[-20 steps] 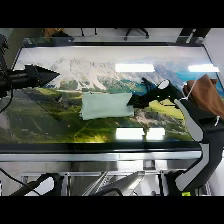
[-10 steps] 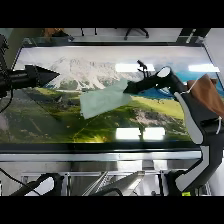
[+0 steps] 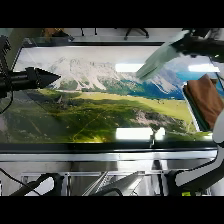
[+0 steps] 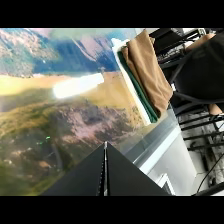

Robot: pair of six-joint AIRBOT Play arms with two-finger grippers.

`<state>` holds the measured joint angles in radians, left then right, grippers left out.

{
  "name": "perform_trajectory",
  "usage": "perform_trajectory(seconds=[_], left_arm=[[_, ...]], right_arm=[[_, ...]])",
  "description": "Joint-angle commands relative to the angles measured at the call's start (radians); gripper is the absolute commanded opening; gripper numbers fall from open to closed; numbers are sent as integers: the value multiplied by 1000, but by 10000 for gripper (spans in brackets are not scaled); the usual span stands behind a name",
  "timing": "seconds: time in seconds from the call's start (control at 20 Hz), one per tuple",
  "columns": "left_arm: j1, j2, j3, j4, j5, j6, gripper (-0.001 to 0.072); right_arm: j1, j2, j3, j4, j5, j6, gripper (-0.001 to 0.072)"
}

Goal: Fold the shirts.

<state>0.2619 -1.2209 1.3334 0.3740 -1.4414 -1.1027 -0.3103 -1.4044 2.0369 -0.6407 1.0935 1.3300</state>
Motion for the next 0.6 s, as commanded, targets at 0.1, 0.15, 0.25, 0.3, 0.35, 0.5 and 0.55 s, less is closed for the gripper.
perform_trajectory(seconds=[0.1,0.15,0.25,0.3,0.35,0.5,0.55], left_arm=[[0,0,0,1,-7,15,16],[0,0,0,0,-7,21,16],[0,0,0,1,-7,26,16],[0,0,0,1,-7,30,16],[0,0,0,1,-7,31,16],[0,0,0,1,-7,32,15],[0,0,0,0,-8,32,16]], right_arm=[[-331,3,39,60,-120,13,16],[-386,4,39,62,-97,13,16],[-475,8,39,62,-17,3,16],[-509,7,39,60,29,3,16],[-534,6,38,58,68,3,16],[-591,13,37,58,159,14,16],[-611,17,37,50,188,33,16]])
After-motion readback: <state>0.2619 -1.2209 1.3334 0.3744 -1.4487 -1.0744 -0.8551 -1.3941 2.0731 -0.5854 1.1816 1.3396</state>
